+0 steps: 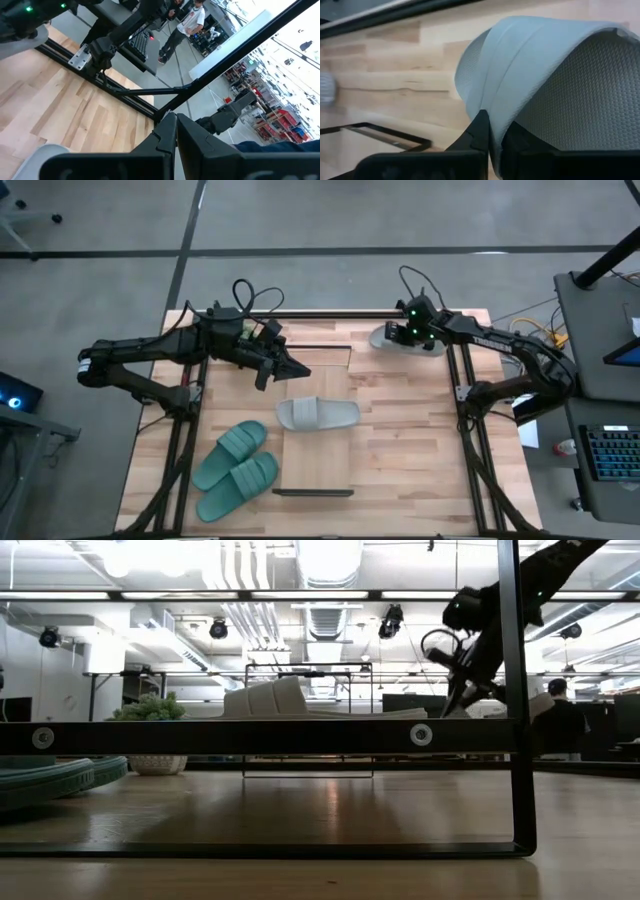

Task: Pick and place slides into the shelf
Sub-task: Put the gray slipper on the shelf and align it with the gray slipper

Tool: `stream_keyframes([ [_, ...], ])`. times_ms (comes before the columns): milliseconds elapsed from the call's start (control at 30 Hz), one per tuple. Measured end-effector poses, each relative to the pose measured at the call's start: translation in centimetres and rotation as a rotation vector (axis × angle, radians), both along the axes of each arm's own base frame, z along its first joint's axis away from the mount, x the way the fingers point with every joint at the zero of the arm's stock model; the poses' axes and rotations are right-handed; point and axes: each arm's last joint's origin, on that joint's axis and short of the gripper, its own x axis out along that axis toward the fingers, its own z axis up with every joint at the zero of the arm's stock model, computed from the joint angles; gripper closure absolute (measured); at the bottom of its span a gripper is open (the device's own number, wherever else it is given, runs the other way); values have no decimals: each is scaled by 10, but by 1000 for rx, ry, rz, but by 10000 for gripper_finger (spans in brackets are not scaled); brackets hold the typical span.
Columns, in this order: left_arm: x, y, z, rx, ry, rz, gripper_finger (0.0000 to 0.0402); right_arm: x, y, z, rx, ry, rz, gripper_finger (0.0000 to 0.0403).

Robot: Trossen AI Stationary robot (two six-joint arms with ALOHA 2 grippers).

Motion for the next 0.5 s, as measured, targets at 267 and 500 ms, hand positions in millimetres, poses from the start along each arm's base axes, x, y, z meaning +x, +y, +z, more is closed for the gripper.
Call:
stream_keyframes([
  [267, 0, 0, 0, 2, -1, 0, 402, -8, 9, 22, -46, -92, -18, 394],
  [500, 0, 0, 0, 25, -9, -2, 402, -9, 24, 40, -101, -169, 33, 394],
])
